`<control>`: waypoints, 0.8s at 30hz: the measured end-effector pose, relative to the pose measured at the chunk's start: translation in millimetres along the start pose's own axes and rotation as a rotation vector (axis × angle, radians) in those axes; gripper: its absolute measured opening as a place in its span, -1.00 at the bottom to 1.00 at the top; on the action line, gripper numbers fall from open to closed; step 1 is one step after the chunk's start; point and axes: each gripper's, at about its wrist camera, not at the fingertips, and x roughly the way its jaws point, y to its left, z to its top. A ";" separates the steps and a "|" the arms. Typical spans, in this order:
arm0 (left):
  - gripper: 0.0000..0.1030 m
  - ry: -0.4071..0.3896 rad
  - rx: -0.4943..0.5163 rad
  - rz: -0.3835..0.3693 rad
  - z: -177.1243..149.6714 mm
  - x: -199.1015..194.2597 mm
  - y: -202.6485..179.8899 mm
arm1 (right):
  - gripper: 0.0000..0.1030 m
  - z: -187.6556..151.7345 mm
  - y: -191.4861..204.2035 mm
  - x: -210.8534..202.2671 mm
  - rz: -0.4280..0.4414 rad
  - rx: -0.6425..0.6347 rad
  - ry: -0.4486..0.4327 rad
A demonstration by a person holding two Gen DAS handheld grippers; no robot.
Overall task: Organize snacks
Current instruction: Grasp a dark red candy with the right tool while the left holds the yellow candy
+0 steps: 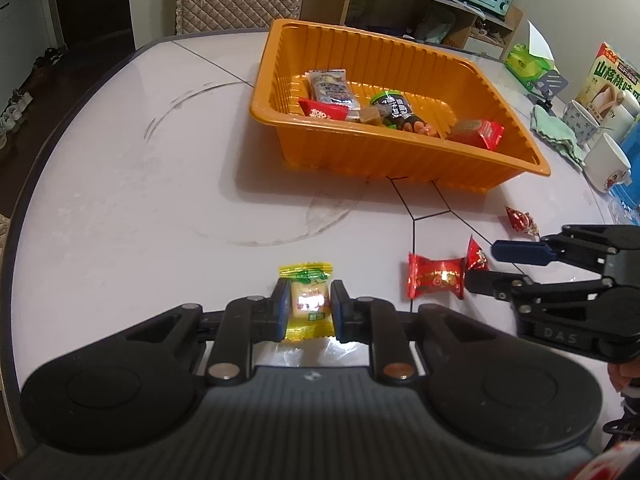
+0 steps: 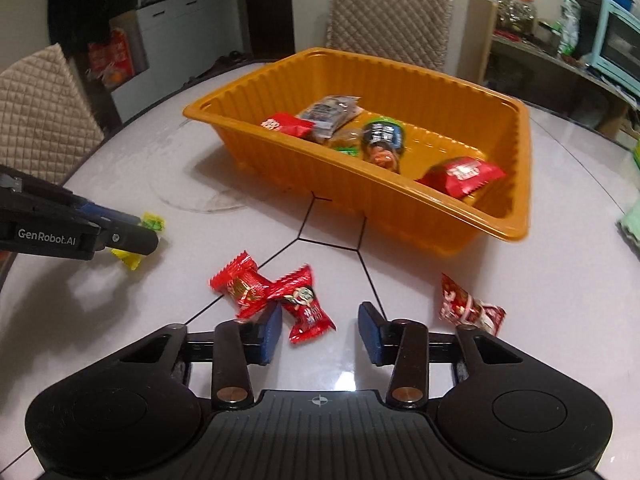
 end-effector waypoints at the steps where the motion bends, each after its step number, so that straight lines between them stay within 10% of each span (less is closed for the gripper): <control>1: -0.64 -0.001 0.000 0.001 0.1 -0.4 0.2 | -0.24 1.0 0.4 1.8 0.002 -0.002 0.002; 24: -0.64 -0.005 -0.011 0.008 2.3 -1.7 3.8 | -0.54 11.2 5.1 12.3 0.020 0.016 0.020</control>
